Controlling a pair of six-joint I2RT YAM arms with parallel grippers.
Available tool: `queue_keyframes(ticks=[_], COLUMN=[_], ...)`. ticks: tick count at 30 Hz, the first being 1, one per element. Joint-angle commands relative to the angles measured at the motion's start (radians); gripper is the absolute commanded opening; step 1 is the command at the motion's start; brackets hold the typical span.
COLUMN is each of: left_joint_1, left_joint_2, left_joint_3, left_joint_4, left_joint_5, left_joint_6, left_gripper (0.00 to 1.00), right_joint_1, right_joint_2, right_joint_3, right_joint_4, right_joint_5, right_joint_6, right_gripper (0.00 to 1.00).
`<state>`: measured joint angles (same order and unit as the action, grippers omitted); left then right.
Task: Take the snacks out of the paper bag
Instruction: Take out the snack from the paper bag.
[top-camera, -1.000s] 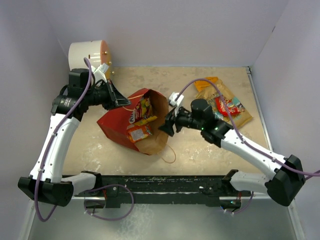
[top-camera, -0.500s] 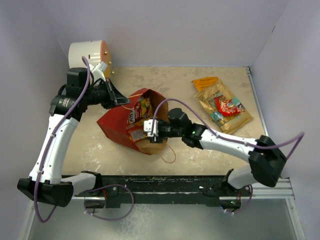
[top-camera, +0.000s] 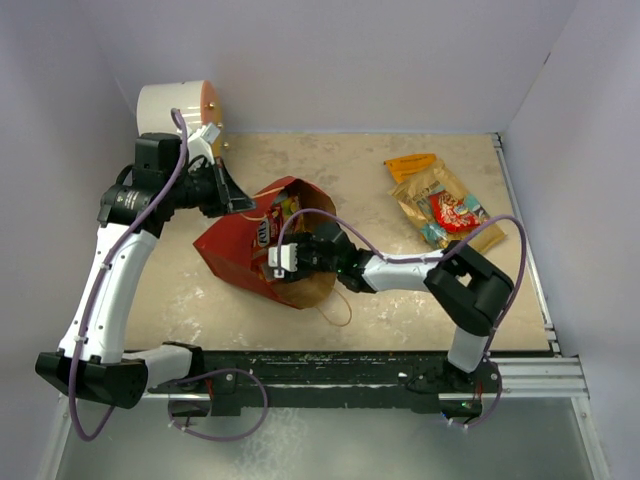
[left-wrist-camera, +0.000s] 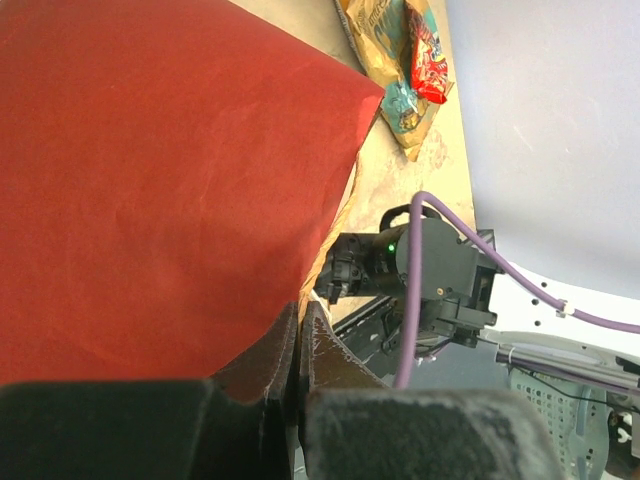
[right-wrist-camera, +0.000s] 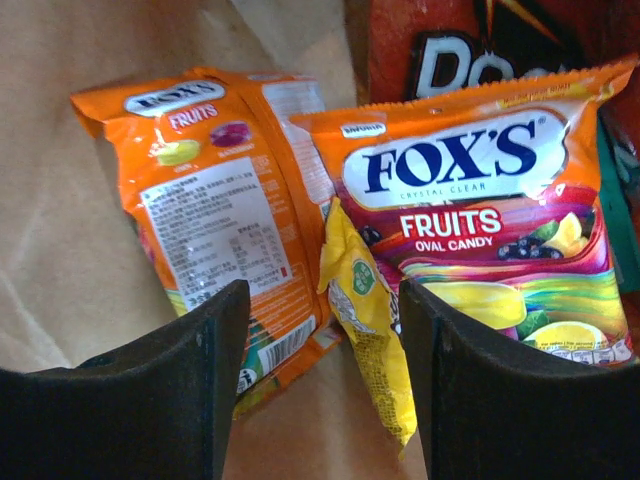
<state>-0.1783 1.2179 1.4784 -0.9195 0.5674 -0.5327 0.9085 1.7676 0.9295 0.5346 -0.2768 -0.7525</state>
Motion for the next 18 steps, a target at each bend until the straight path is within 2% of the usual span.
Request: queue_keyframes(ticks=[1,9,13,18], left_joint_1=[-0.003,-0.003,-0.003,-0.003], left_joint_2=[-0.003,-0.008,-0.015,-0.021], left_joint_3=[0.047,0.036,0.038,0.021], left_joint_4=[-0.027,-0.037,-0.036,-0.017], left_joint_5=[0.001,0.014,0.004,-0.005], left_joint_6=[0.075,0.087,0.083,0.041], left_gripper=[0.0,0.0,0.0,0.0], right_joint_1=[-0.017,-0.065,-0.074,-0.082], right_joint_2=[0.029,0.13,0.157,0.148], right_joint_3=[0.031,0.108,0.138,0.126], right_joint_4=[0.151,0.199,0.19,0.182], right_joint_5=[0.059,0.044,-0.011,-0.062], right_joint_6=[-0.008,0.017,0.026,0.05], right_gripper=[0.64,0.59,0.55,0.45])
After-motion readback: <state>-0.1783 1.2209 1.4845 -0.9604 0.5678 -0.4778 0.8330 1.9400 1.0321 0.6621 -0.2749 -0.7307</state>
